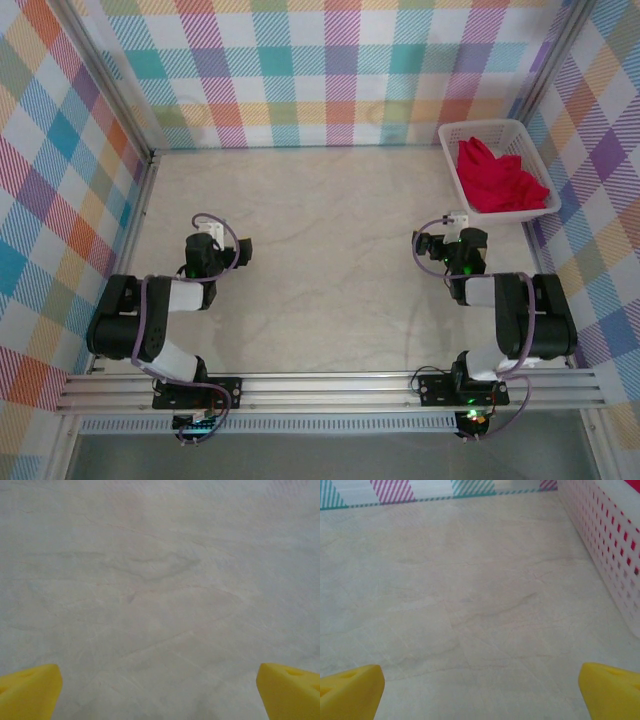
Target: Fold the inside-out t-shirt
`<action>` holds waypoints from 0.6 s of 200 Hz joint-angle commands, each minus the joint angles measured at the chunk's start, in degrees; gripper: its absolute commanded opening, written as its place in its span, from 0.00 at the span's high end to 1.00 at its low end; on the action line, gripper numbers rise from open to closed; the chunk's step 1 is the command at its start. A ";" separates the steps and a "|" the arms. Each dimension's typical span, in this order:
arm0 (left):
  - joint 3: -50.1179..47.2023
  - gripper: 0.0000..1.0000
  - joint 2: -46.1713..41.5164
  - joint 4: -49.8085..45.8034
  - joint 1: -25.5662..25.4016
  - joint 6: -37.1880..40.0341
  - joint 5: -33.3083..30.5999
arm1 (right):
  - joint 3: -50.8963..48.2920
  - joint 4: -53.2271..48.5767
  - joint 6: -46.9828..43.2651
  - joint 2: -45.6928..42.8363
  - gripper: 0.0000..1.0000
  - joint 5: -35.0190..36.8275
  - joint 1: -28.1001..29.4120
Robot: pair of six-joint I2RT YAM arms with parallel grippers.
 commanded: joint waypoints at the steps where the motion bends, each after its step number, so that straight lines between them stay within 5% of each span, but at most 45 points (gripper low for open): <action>1: 6.77 0.00 -10.83 -17.72 -1.35 -0.77 1.43 | 4.82 -18.00 2.13 -13.93 0.00 3.14 0.62; 32: 11.82 0.00 -21.76 -31.21 -4.45 -4.00 5.19 | 22.93 -58.15 24.66 -23.83 0.00 13.22 0.60; 54: 14.60 0.00 -27.70 -39.04 -4.85 -9.97 12.19 | 25.14 -58.47 32.19 -22.72 0.00 12.86 -1.23; 82: 18.98 0.00 -26.81 -49.28 -4.84 -21.14 6.05 | 33.29 -60.50 34.71 -11.71 0.00 8.88 -4.28; 120: 20.11 0.00 -25.64 -49.16 -4.81 -24.86 7.51 | 48.27 -68.58 37.77 6.72 0.03 8.21 -7.91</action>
